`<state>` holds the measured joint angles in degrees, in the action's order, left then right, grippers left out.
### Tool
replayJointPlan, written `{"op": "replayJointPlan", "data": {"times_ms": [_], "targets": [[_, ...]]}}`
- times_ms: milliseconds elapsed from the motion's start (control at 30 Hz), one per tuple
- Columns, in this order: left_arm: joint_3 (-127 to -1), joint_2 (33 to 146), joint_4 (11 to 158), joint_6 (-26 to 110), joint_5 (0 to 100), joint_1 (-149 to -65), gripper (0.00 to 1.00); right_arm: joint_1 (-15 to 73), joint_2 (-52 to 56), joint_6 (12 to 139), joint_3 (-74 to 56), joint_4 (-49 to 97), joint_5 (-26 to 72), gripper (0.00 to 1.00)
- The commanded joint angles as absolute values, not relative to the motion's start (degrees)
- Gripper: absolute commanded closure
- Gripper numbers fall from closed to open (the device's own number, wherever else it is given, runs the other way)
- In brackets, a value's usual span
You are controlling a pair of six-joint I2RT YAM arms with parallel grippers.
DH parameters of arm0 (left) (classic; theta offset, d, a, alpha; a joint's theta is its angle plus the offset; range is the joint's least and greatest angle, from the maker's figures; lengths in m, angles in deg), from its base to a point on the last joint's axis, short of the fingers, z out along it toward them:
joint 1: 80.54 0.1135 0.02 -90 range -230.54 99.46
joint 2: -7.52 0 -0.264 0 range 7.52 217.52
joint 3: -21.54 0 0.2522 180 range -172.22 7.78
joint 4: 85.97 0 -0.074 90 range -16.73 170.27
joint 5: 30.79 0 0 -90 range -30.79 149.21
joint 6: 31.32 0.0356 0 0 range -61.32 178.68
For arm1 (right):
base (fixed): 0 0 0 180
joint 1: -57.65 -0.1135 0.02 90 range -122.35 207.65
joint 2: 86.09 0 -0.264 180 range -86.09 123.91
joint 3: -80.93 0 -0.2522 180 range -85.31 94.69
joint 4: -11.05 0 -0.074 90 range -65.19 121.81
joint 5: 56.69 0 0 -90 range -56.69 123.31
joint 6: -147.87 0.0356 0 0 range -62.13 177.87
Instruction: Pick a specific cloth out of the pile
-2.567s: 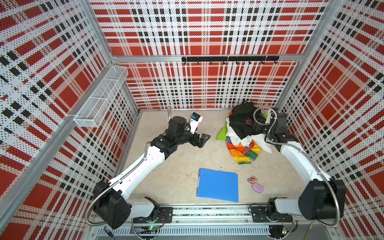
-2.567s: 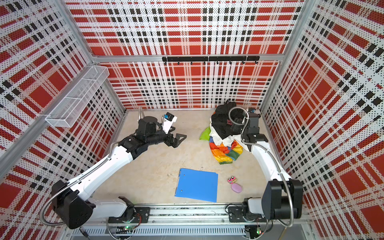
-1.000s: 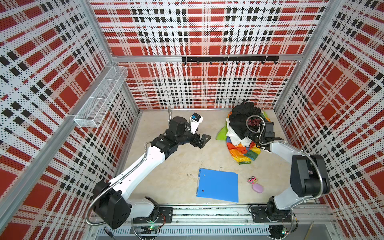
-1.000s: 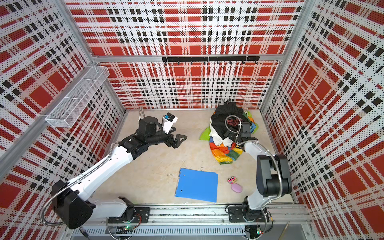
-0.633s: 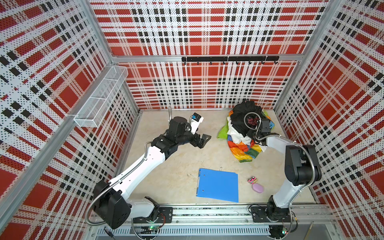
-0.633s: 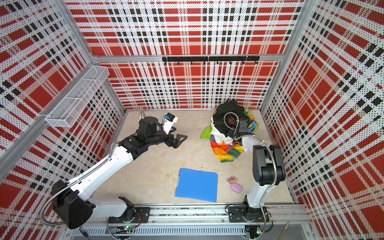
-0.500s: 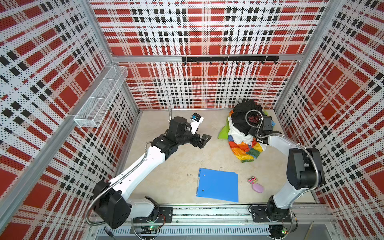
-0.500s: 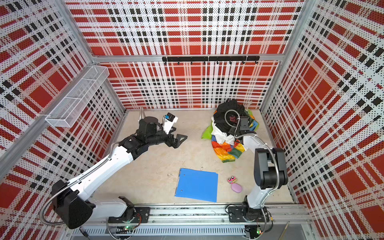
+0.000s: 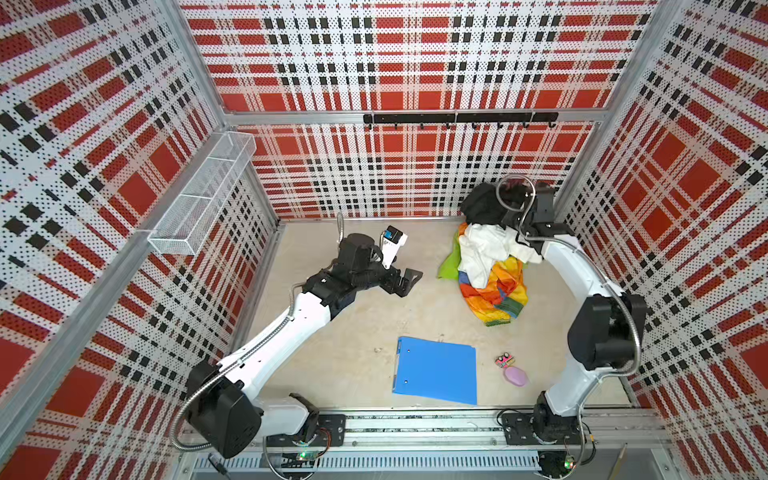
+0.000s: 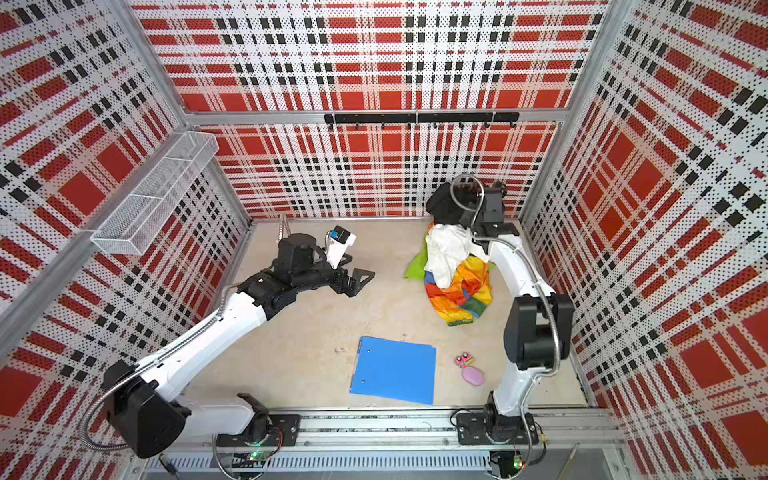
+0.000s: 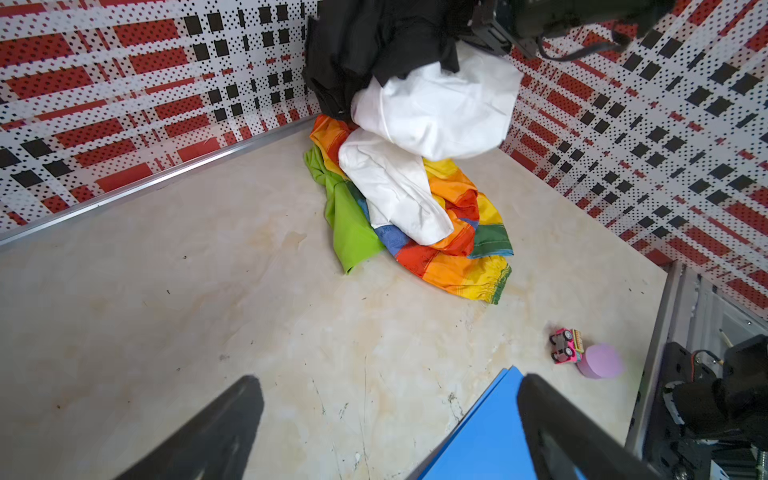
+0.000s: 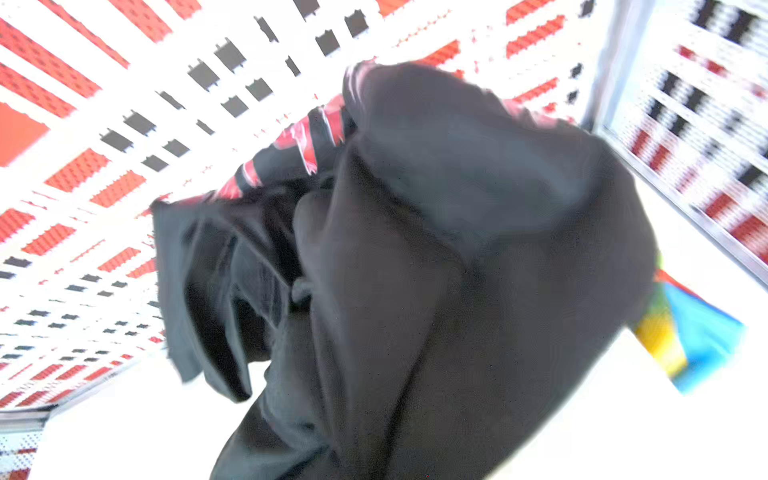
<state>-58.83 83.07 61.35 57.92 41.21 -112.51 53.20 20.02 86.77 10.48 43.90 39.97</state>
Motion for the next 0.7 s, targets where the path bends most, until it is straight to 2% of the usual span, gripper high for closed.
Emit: {"op": "replayJointPlan", "data": {"times_ms": [0,133,333,667], "targets": [[-59.54,83.89,61.79,58.31,40.74,-112.50,0.01,52.21,27.06,85.88,16.67,41.29,39.06,0.88],[-59.54,84.25,61.81,58.28,40.56,-112.32,0.01,51.11,36.21,86.67,22.17,44.16,38.81,0.89],[-59.58,84.49,61.81,58.24,40.36,-112.05,0.01,50.62,40.83,88.77,14.87,43.80,40.69,0.89],[-59.81,84.77,61.87,57.86,39.44,-111.98,0.01,50.53,24.61,93.73,-16.80,34.14,45.67,0.88]]}}
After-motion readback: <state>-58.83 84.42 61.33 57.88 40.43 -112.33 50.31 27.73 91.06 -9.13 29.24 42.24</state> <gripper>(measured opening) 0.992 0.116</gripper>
